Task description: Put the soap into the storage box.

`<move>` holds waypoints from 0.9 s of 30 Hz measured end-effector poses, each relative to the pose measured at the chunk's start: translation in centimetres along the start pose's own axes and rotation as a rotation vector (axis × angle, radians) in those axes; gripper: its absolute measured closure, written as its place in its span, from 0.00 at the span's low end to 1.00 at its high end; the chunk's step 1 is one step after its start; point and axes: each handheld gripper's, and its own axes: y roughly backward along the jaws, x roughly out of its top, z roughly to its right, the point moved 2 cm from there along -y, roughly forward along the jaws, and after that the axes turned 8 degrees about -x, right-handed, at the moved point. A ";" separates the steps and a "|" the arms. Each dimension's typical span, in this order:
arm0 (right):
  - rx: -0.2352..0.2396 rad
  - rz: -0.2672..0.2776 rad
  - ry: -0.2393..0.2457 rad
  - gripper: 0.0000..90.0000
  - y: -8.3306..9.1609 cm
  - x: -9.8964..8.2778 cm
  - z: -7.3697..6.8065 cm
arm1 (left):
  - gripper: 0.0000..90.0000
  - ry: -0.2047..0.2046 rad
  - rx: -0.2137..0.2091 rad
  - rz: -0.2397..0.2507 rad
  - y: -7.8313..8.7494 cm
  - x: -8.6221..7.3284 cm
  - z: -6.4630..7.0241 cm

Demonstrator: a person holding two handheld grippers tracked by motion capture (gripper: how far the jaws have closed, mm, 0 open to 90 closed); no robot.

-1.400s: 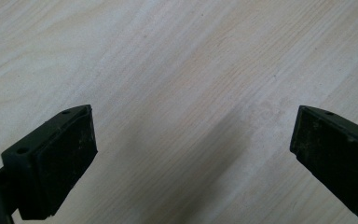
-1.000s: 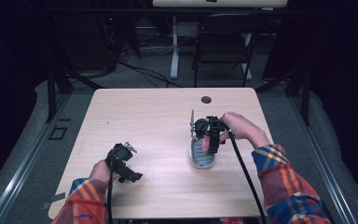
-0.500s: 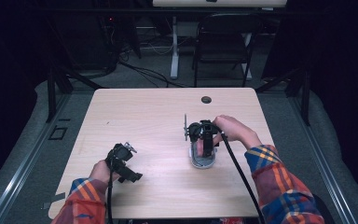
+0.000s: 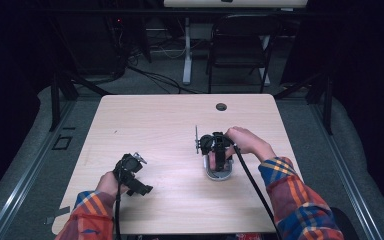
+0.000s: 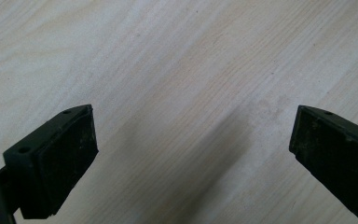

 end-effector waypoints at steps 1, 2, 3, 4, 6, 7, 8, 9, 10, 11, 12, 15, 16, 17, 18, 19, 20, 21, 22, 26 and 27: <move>-0.002 -0.011 0.009 0.14 0.0 0.1 0.1 | 0.01 0.000 -0.001 0.000 0.0 0.0 0.0; -0.001 -0.009 0.007 0.14 0.0 0.1 0.0 | 0.01 0.000 -0.001 -0.001 0.0 0.0 0.0; -0.001 -0.008 0.004 0.14 -0.1 0.1 0.0 | 0.01 0.000 -0.001 -0.001 0.0 0.0 0.0; -0.002 -0.007 0.000 0.14 -0.1 0.2 0.0 | 0.01 0.000 -0.001 0.000 0.0 0.0 0.0; -0.001 -0.007 -0.004 0.14 -0.2 0.2 0.0 | 0.01 0.000 -0.002 0.000 0.0 0.0 0.0; 0.002 -0.009 -0.006 0.14 -0.2 0.2 0.0 | 0.01 0.000 -0.002 -0.001 0.0 0.0 0.0; 0.001 -0.011 -0.006 0.14 -0.2 0.2 0.1 | 0.01 -0.001 -0.002 -0.001 0.0 0.0 0.0; 0.003 -0.011 -0.009 0.14 -0.2 0.2 0.1 | 0.01 -0.001 -0.002 -0.001 0.0 0.0 0.0; 0.006 -0.010 -0.015 0.14 -0.2 0.2 0.1 | 0.01 -0.001 -0.002 -0.002 0.0 0.0 0.0; 0.009 -0.004 -0.021 0.14 -0.2 0.2 0.1 | 0.01 -0.001 -0.002 -0.002 0.0 0.0 0.0; 0.011 0.001 -0.026 0.14 -0.2 0.2 0.1 | 0.01 -0.001 -0.003 -0.002 0.0 0.0 0.0; 0.013 0.007 -0.040 0.14 0.0 0.2 0.1 | 0.01 0.000 -0.004 -0.003 0.0 0.0 0.0; 0.009 0.003 -0.034 0.14 0.1 0.1 0.1 | 0.01 0.000 -0.004 -0.003 0.0 0.0 0.0; 0.014 0.018 -0.044 0.12 0.2 0.1 0.0 | 0.01 0.000 -0.004 -0.003 0.0 0.0 0.0; 0.017 0.027 -0.048 0.11 0.3 0.0 0.1 | 0.01 0.000 -0.005 -0.005 0.0 0.0 0.0; 0.018 0.038 -0.058 0.10 0.5 -0.1 0.1 | 0.01 0.001 -0.004 -0.006 0.0 0.0 0.0; 0.017 0.041 -0.059 0.09 0.7 -0.3 0.1 | 0.01 -0.001 -0.004 -0.005 -0.1 0.0 0.0; 0.016 0.047 -0.062 0.08 0.9 -0.4 0.0 | 0.01 -0.002 -0.004 -0.006 -0.1 0.0 0.0; 0.012 0.055 -0.065 0.07 1.2 -0.5 0.0 | 0.01 -0.001 -0.005 -0.007 -0.1 0.0 0.1; 0.001 0.093 -0.077 0.04 2.2 -1.1 0.0 | 0.01 -0.001 -0.003 -0.008 -0.1 0.0 0.1; 0.002 0.103 -0.087 0.04 2.4 -1.2 0.0 | 0.01 -0.001 -0.003 -0.011 -0.1 0.0 0.1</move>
